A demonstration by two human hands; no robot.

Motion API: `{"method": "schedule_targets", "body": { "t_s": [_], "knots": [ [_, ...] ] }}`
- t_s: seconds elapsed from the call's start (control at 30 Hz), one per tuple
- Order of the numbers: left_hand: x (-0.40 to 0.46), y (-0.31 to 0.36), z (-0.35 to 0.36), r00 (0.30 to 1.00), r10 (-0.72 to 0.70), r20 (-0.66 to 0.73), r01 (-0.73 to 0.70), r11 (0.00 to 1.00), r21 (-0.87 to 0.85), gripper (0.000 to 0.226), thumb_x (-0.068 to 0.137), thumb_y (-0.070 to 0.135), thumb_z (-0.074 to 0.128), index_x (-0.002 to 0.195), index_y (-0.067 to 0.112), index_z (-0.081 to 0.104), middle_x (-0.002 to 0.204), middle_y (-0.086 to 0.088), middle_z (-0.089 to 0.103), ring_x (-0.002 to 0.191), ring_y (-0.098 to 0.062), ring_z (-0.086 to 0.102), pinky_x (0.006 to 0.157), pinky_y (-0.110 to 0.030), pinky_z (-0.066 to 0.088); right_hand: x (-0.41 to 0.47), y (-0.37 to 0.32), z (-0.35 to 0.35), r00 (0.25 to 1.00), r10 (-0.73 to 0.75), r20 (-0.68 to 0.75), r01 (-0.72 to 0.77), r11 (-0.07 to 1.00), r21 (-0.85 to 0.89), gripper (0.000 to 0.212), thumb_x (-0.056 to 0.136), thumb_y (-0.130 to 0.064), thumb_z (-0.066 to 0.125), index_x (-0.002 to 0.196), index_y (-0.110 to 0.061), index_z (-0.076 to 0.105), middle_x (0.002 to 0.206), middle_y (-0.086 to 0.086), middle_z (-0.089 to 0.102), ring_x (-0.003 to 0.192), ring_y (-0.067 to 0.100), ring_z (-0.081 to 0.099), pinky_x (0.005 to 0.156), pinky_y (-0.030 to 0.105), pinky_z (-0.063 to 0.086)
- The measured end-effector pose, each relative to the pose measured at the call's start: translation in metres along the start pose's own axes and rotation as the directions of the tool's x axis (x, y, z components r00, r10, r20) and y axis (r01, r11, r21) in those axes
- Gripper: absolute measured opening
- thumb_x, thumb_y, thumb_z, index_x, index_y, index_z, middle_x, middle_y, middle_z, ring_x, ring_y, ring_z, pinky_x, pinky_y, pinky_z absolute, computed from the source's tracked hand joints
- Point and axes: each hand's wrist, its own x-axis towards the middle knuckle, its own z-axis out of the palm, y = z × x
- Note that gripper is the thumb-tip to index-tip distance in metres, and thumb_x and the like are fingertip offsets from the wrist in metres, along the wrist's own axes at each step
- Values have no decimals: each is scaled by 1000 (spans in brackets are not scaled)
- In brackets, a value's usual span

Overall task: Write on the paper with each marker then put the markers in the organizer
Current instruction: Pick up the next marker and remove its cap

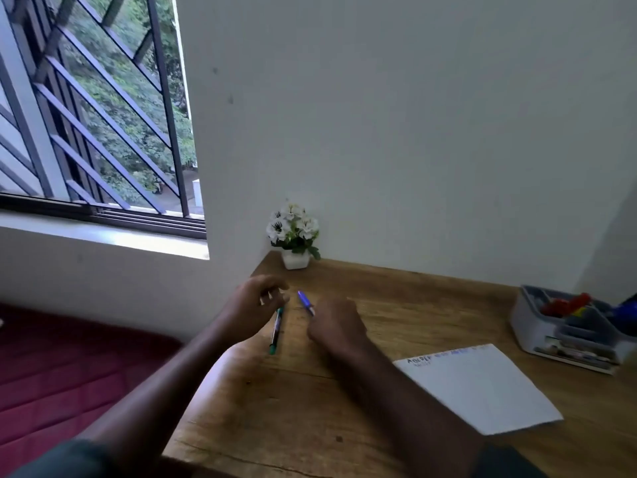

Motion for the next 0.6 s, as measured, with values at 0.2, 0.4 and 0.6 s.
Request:
{"method": "schedule_targets", "body": {
  "t_s": [0.2, 0.4, 0.6],
  "knots": [
    [5, 26, 20, 985, 152, 77, -163, 972, 167, 42, 90, 40, 63, 131, 39, 56, 140, 12, 48, 133, -9, 37, 105, -40, 32, -9, 54, -32, 993, -104, -51, 110, 985, 135, 16, 97, -32, 53, 102, -22, 66, 90, -4, 65, 78, 11, 58, 63, 27, 44],
    [11, 67, 48, 946, 262, 191, -264, 964, -12, 15, 93, 35, 59, 105, 33, 69, 92, 16, 68, 86, -3, 58, 79, -32, 49, -39, 110, -73, 988, -115, -103, 154, 759, 632, 16, 93, -26, 66, 83, -16, 74, 68, 0, 66, 61, 3, 54, 61, 19, 43],
    [-1, 136, 77, 864, 379, 330, -258, 898, -356, 13, 96, 15, 55, 94, 21, 67, 76, 9, 64, 66, -5, 59, 61, -19, 43, -61, 144, -80, 991, -110, -78, 116, 397, 911, 29, 82, -27, 72, 85, 1, 69, 68, 13, 64, 56, 17, 53, 53, 24, 43]
  ]
}}
